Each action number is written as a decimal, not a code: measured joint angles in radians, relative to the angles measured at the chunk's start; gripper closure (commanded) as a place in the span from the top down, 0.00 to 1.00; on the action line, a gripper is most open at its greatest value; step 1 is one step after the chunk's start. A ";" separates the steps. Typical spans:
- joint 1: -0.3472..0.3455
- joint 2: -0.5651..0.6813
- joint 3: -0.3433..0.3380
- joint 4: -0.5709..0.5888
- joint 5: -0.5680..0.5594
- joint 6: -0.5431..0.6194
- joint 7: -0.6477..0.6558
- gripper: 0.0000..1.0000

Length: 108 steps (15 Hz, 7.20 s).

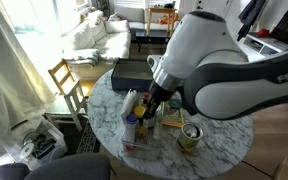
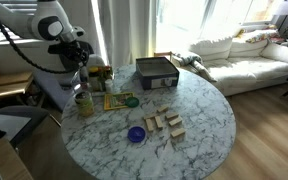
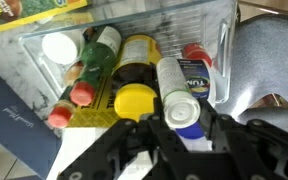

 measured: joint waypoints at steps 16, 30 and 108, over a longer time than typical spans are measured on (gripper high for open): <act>-0.122 -0.442 -0.097 -0.286 -0.213 -0.205 0.353 0.13; -0.171 -0.200 -0.227 -0.368 -0.117 0.038 0.210 0.13; -0.015 0.007 -0.074 0.019 0.156 -0.212 -0.031 0.11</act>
